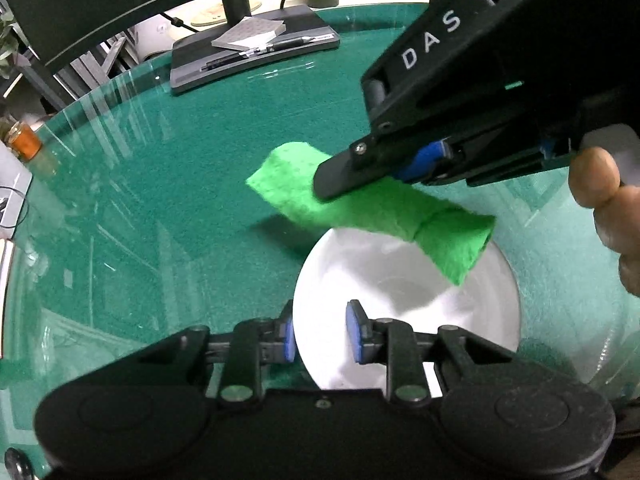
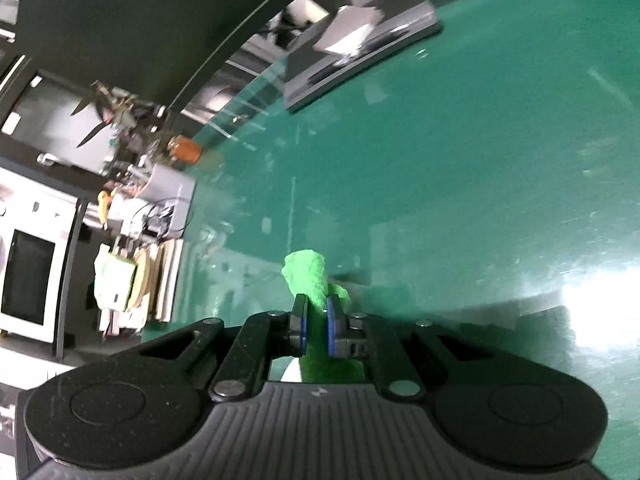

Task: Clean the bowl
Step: 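Wipe the cloth across the bowl toward the left gripper with the right gripper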

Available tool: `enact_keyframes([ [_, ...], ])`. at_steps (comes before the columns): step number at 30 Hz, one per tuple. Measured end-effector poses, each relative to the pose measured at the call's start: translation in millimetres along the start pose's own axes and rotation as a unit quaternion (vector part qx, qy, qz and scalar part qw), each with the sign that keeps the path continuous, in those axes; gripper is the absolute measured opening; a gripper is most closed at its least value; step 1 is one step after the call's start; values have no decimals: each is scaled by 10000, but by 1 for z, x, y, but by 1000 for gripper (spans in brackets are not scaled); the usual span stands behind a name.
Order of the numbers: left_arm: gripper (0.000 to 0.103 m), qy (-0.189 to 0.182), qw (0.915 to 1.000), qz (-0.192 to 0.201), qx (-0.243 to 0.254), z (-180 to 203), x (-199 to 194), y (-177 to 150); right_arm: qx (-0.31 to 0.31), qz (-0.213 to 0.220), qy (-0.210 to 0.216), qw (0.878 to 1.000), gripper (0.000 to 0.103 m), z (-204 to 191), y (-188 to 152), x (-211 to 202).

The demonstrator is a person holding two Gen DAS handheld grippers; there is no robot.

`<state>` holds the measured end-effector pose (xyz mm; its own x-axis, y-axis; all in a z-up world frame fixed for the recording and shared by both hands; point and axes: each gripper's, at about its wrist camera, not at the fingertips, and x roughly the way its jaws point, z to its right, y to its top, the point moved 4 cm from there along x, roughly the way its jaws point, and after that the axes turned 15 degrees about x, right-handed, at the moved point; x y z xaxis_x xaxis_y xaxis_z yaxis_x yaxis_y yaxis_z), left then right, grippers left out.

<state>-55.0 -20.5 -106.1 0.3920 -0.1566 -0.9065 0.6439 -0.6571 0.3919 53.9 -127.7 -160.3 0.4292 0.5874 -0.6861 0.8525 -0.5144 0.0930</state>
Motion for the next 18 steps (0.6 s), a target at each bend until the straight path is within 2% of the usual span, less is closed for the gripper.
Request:
enact_keyframes([
  [6,27,-10,9999,44,129,6,0,-4,-286,-69,-46,9996,9,-16,-8,12],
  [9,26,-112,9999,81,8,0,0,-2,-378,-92,-202,9990,9,-18,-4,14],
  [13,35,-139,9991,354,-188,-12,-7,7,-339,-112,-430,9984,10,-5,2,-3],
  [18,38,-17,9990,410,-150,-14,-18,0,278,-516,-670,9960,11,37,-2,-28],
])
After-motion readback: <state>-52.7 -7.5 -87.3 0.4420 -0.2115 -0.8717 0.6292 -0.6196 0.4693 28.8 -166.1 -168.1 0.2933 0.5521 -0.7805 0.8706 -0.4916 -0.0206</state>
